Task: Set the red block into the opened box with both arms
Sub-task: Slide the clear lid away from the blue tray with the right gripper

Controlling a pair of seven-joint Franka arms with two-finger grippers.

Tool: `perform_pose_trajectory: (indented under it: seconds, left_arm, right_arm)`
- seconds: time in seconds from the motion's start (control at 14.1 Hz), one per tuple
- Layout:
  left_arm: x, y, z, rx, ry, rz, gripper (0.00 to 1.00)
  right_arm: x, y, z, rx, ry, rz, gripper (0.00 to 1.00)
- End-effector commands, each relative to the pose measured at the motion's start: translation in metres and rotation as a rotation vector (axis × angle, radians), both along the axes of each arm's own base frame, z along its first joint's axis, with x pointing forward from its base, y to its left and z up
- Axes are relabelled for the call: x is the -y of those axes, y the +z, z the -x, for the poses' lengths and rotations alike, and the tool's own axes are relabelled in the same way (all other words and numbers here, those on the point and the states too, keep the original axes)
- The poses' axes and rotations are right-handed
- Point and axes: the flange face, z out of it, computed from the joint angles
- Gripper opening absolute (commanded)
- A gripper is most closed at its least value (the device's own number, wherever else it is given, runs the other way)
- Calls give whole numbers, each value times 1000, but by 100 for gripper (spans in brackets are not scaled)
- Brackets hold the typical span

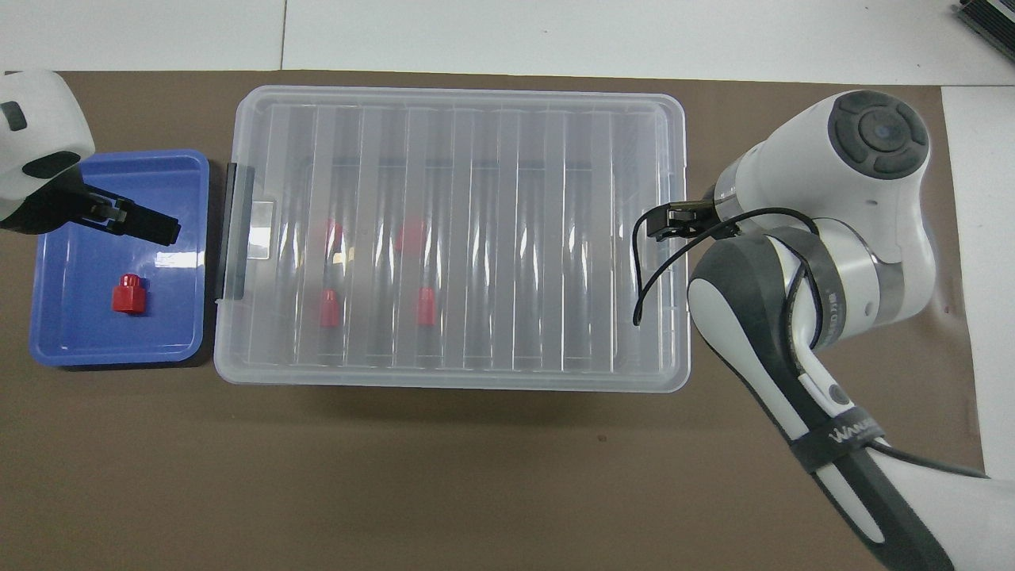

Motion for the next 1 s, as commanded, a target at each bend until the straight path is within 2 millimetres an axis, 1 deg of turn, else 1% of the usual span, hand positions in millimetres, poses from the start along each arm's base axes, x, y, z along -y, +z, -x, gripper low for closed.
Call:
perform_pose_trajectory:
  seconds: [0.0, 0.14, 0.5, 0.64, 0.93]
  left_arm:
    - [-3, 1, 9, -3, 3, 3, 100]
    - [-3, 1, 9, -3, 3, 3, 100]
    - [-4, 1, 9, -3, 5, 3, 100]
    - [-3, 1, 9, -3, 3, 3, 100]
    - [-3, 1, 9, -3, 3, 3, 100]
  right_arm:
    - [17, 3, 0, -4, 68, 20, 99]
    - [32, 4, -3, -7, 105, 27, 99]
    - [87, 8, -9, -12, 217, 52, 99]
    - [110, 8, -10, -22, 303, 63, 100]
    - [149, 8, -9, -53, 363, 71, 100]
